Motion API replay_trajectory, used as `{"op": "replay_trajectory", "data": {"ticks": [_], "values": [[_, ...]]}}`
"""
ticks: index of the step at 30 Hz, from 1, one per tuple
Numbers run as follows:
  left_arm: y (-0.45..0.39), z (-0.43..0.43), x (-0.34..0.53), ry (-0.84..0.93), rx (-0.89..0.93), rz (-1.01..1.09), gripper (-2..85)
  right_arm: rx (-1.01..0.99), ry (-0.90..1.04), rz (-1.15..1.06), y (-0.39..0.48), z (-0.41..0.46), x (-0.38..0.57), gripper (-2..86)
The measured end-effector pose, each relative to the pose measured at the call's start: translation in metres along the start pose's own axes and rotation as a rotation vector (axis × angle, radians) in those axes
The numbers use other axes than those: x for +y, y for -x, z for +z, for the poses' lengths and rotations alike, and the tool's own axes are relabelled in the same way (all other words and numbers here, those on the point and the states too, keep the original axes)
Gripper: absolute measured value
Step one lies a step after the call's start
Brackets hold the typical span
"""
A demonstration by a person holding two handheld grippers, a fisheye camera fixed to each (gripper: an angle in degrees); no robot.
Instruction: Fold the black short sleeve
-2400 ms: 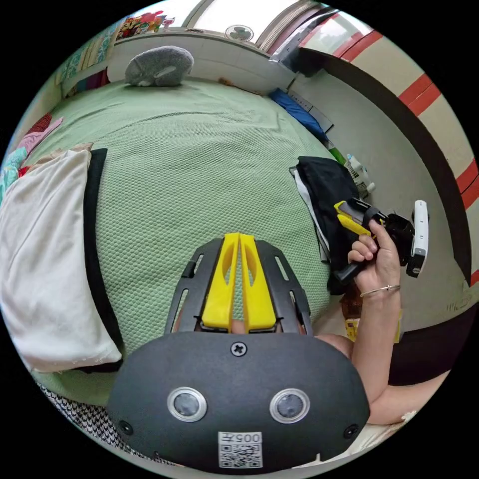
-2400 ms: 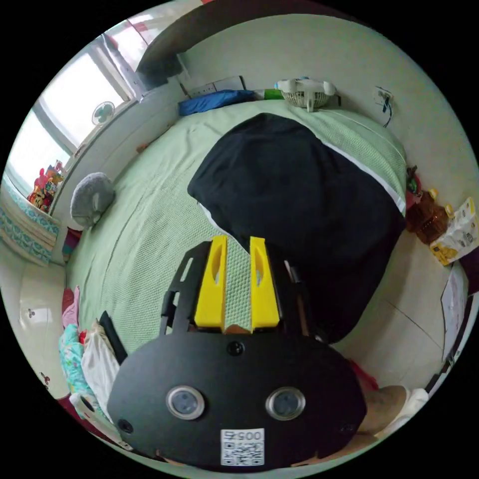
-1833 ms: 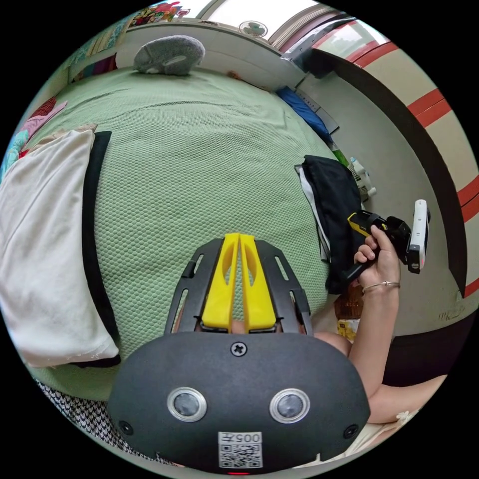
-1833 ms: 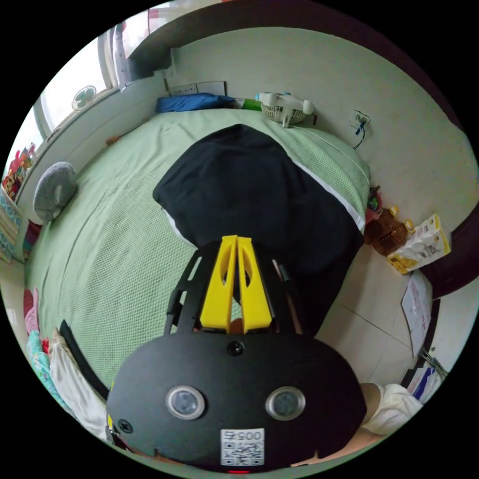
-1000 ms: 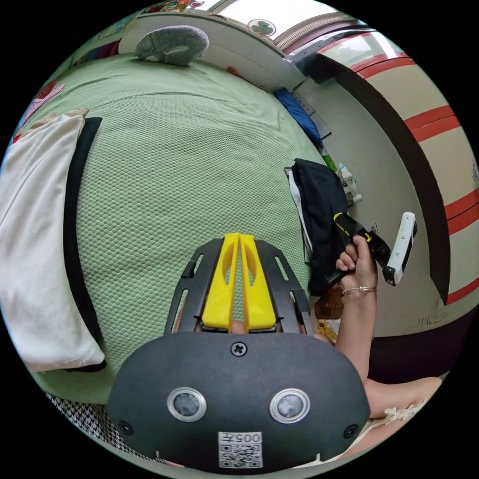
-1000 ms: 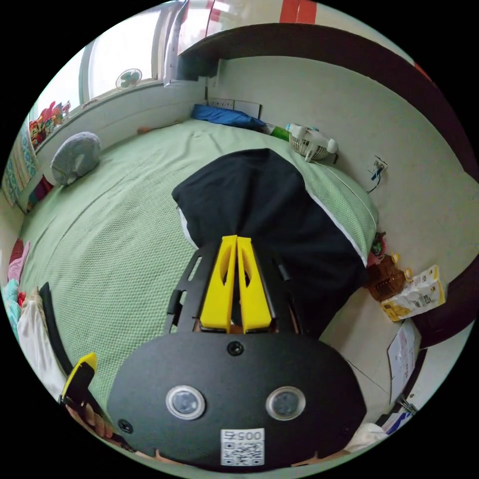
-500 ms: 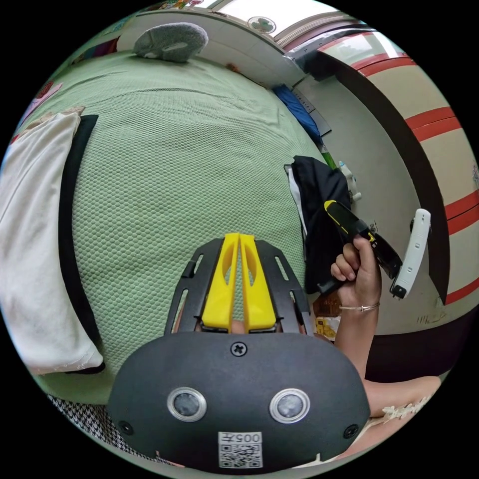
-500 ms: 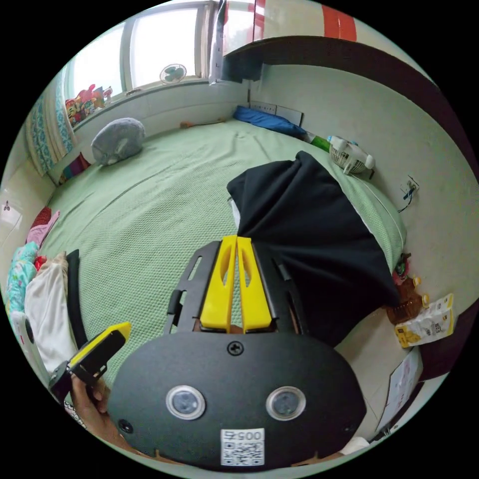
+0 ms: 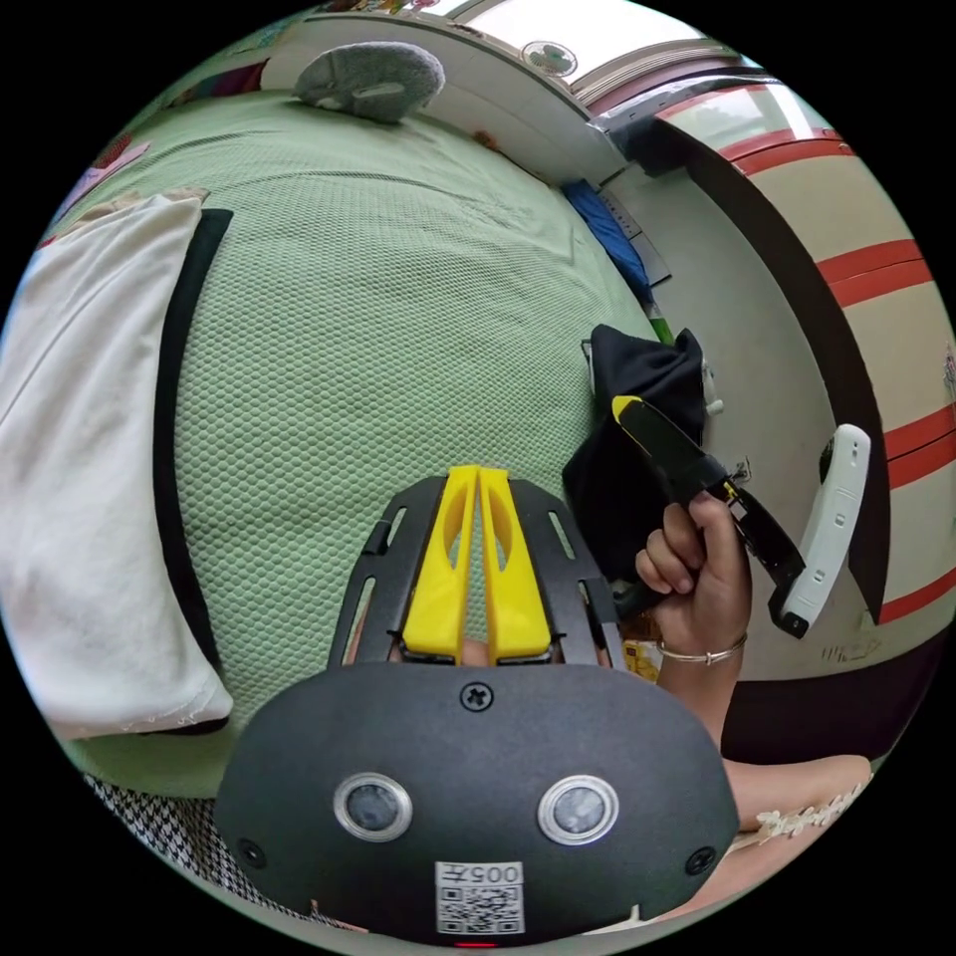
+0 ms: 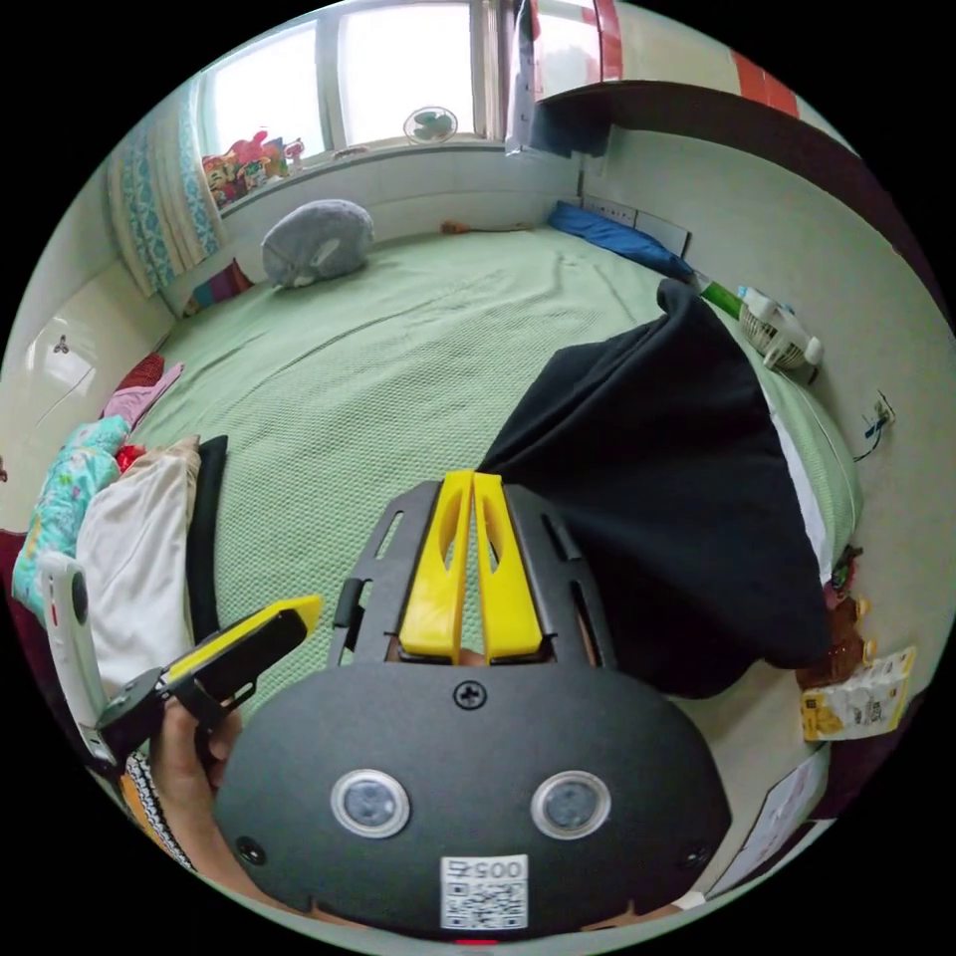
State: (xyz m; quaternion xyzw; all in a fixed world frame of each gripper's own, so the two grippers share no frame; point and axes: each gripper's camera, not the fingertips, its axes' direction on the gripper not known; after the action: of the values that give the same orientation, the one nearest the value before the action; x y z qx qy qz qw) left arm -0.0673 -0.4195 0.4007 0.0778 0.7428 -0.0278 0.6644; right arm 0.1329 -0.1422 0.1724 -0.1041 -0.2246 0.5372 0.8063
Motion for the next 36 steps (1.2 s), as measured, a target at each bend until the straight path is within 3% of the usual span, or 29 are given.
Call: {"op": "replay_trajectory", "data": {"ticks": [17,23,28,36], "values": [[0.045,-0.057,0.021,-0.029,-0.009,-0.057,-0.6,-0.185,0.077,-0.128,0.033,0.019,0.018,-1.2],[0.064,-0.091,0.033,-0.111,-0.1,-0.117,-0.6,-0.365,0.102,-0.238,0.055,0.023,0.031,-1.2],[0.078,-0.127,0.046,-0.191,-0.217,-0.167,-0.6,-0.659,0.16,-0.293,0.062,0.022,0.043,-1.2],[0.096,-0.145,0.056,-0.158,-0.156,-0.202,-0.6,-0.632,0.161,-0.262,0.048,0.032,0.038,-0.8]]}}
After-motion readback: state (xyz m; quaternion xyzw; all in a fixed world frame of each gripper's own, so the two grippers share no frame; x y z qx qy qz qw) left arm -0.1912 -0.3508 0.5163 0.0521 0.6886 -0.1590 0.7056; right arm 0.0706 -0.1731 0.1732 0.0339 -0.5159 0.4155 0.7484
